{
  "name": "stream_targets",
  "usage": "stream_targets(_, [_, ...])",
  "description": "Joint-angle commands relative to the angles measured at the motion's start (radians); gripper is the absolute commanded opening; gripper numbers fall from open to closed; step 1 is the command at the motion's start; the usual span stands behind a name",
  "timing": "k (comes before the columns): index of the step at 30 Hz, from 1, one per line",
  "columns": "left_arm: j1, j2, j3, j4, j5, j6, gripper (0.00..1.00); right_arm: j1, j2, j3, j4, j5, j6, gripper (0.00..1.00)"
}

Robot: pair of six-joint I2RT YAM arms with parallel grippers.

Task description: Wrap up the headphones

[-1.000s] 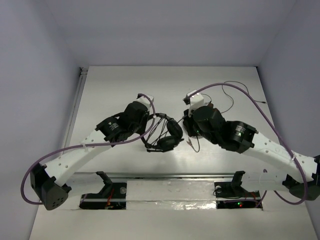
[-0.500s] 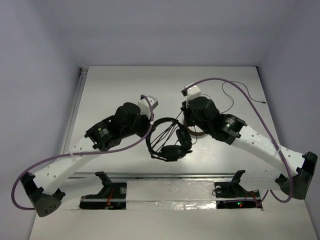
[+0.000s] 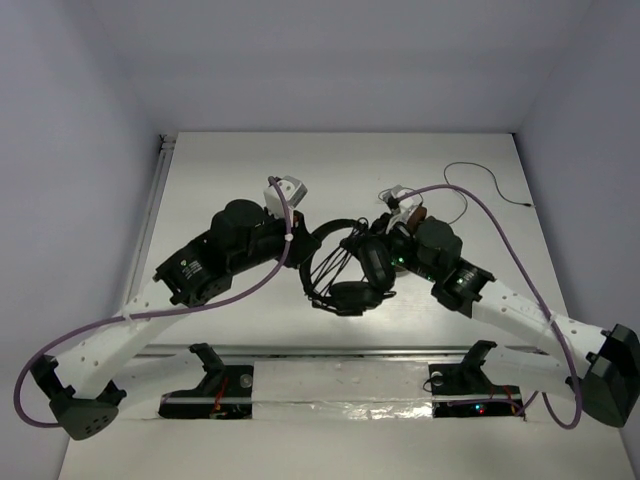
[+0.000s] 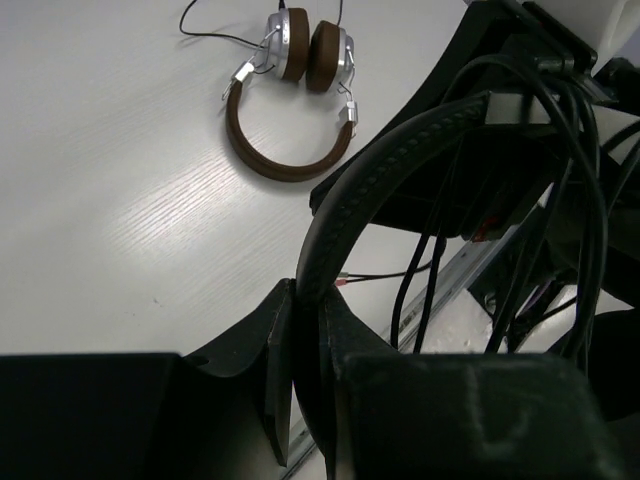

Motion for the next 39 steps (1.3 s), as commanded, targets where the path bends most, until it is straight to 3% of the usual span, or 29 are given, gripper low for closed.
stream_targets(1, [-0.002, -0.041, 0.005, 0.21, 0.018, -0.11, 0.0, -0.01, 0.023, -0.046, 0.353, -0.152, 0.103, 0.12])
stream_targets(9, [-0.002, -0.054, 0.008, 0.269, -0.071, -0.175, 0.0, -0.01, 0.106, -0.083, 0.524, -0.264, 0.203, 0.14])
stream_targets(13, [-0.002, -0.048, 0.024, 0.289, -0.103, -0.19, 0.0, -0.01, 0.092, -0.141, 0.584, -0.273, 0.243, 0.26])
stream_targets(19, [-0.002, 0.0, 0.041, 0.324, -0.082, -0.209, 0.0, -0.01, 0.089, -0.164, 0.593, -0.264, 0.252, 0.28])
stream_targets(22, [-0.002, 0.001, 0.047, 0.329, -0.103, -0.224, 0.0, -0.01, 0.089, -0.167, 0.597, -0.271, 0.254, 0.19])
stream_targets(27, [-0.002, -0.002, 0.077, 0.312, -0.184, -0.238, 0.0, -0.01, 0.095, -0.213, 0.64, -0.253, 0.289, 0.28])
stream_targets(30, [-0.002, 0.005, 0.087, 0.313, -0.215, -0.25, 0.0, -0.01, 0.114, -0.252, 0.68, -0.248, 0.319, 0.28])
stream_targets(32, [-0.002, 0.011, 0.088, 0.324, -0.224, -0.258, 0.0, -0.01, 0.129, -0.264, 0.694, -0.248, 0.332, 0.27])
stream_targets(33, [-0.002, 0.015, 0.09, 0.329, -0.226, -0.262, 0.0, -0.01, 0.135, -0.267, 0.721, -0.247, 0.349, 0.16])
stream_targets(35, [-0.002, 0.02, 0.09, 0.33, -0.252, -0.27, 0.0, -0.01, 0.157, -0.279, 0.737, -0.239, 0.367, 0.1])
stream_targets(36, [-0.002, 0.023, 0.09, 0.33, -0.264, -0.273, 0.0, -0.01, 0.164, -0.284, 0.752, -0.239, 0.384, 0.01])
stream_targets(39, [-0.002, 0.038, 0.082, 0.319, -0.333, -0.301, 0.0, -0.01, 0.2, -0.302, 0.797, -0.219, 0.442, 0.0])
